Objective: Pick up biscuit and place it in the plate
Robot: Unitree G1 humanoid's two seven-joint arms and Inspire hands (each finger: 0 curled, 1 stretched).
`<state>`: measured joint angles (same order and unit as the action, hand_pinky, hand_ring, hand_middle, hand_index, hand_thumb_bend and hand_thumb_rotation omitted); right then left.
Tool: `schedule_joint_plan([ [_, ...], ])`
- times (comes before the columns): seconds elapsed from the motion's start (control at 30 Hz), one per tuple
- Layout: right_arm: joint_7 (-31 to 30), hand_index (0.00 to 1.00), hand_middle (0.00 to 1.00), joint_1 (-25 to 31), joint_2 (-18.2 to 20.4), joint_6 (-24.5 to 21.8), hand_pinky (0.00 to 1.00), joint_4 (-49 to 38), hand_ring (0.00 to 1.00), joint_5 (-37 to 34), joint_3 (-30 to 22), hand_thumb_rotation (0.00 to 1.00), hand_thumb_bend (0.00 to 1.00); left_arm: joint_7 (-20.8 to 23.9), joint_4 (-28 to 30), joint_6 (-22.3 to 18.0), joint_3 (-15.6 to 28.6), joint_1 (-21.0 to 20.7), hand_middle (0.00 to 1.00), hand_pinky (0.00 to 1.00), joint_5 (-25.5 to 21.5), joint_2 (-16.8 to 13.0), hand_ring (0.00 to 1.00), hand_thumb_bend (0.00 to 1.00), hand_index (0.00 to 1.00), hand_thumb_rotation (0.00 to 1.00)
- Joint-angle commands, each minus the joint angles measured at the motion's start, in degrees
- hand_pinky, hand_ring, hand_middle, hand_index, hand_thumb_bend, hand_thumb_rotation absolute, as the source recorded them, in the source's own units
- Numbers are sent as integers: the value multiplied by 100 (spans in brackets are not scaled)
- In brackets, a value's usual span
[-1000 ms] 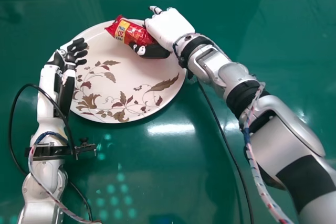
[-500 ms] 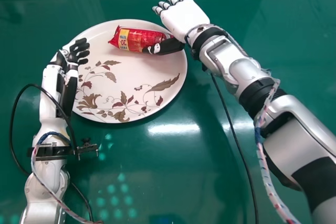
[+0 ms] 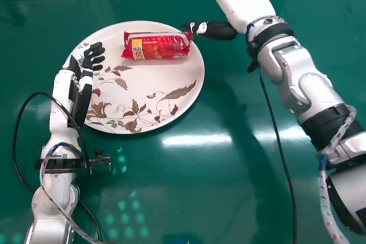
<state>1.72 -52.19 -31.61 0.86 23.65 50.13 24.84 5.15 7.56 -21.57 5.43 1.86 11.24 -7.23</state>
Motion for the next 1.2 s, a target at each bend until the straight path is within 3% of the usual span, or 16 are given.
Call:
schedule_joint_plan([
  [0.0, 40, 88, 90, 466, -214, -12, 72, -618, 84, -135, -341, 56, 91, -3, -48, 28, -50, 107, 80, 77, -3, 28, 79, 28, 82, 0],
  [0.07, 12, 85, 88, 800, -341, -94, 70, -1081, 82, -155, -593, 52, 89, 14, -60, 37, -51, 117, 80, 77, 20, 20, 79, 28, 82, 0],
  [0.27, -32, 81, 84, 1997, -447, -432, 66, -2321, 78, -508, -1564, 52, 82, 52, -103, 51, -59, 130, 79, 75, 56, 33, 78, 29, 81, 3],
  [0.37, -58, 79, 82, 2653, -422, -524, 65, -2974, 77, -711, -2013, 38, 78, 47, -199, 5, -57, 110, 79, 74, 39, 20, 78, 29, 81, 2],
  [0.6, -101, 76, 79, 4066, -30, -760, 64, -4295, 76, -1241, -2863, 28, 72, 30, -361, -90, -50, 74, 78, 69, 66, -61, 75, 31, 78, 13],
  [0.67, -34, 75, 79, 4414, 130, -747, 64, -4572, 77, -1292, -2987, 27, 71, 1, -380, -88, -40, 90, 77, 69, 1, -52, 75, 31, 78, 12],
  [0.77, 163, 76, 80, 4852, 430, -580, 65, -4810, 77, -1410, -3078, 28, 70, 1, -731, -476, -20, 20, 76, 68, -164, -51, 74, 31, 78, 2],
  [0.9, 506, 77, 81, 5332, 782, -245, 65, -4936, 76, -1513, -3104, 27, 68, 19, -1190, -888, 64, -110, 75, 65, -155, -217, 73, 31, 77, 1],
  [1.07, 751, 78, 81, 5564, 1123, 86, 66, -4935, 77, -1601, -3009, 28, 69, -65, -1072, -749, 142, -155, 74, 60, -75, -521, 72, 33, 75, 0],
  [1.17, 840, 77, 81, 5595, 1245, 352, 67, -4880, 77, -1731, -2973, 26, 69, 29, -929, -564, 103, -139, 74, 60, 122, -562, 72, 37, 74, 5],
])
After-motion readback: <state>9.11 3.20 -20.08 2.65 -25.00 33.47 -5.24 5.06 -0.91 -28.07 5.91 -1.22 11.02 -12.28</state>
